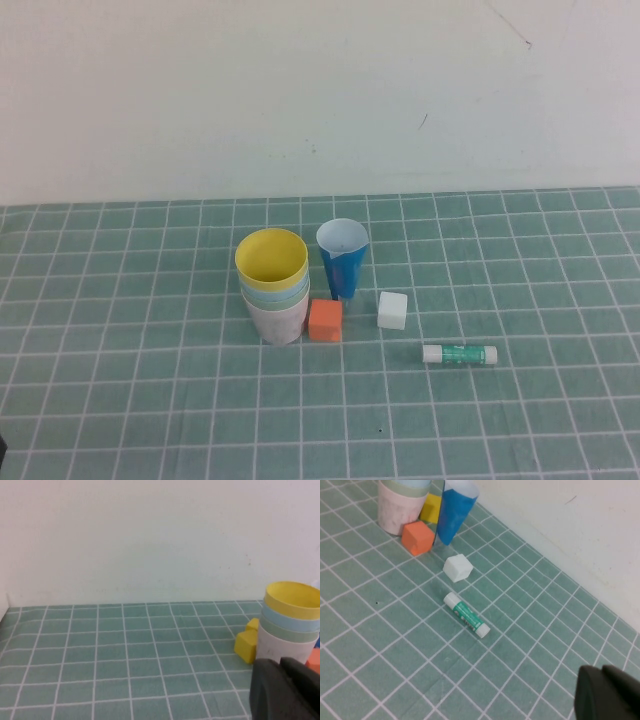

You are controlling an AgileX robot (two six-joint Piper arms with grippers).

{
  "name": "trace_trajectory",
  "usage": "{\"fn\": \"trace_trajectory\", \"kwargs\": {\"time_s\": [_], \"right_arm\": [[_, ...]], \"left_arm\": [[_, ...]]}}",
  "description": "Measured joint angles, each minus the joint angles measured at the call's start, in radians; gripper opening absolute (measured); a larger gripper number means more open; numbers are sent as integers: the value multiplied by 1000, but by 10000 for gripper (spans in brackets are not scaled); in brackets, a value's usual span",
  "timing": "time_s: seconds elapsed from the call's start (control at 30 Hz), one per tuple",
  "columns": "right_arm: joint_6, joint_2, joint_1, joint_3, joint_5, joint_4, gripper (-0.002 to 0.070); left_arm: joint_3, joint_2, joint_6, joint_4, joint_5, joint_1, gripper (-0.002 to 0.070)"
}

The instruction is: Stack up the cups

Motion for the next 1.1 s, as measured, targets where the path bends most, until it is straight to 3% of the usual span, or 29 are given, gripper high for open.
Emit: {"fn": "trace_trajectory", "kwargs": {"time_s": [0.37,1.1], "right_arm": [[0,0,-1,2,0,2,-2],[0,0,-1,2,0,4,-2]], "left_arm": [[4,-45,-13,-39,233,32,-1],[5,-47,38,-46,242,51,-1]]}}
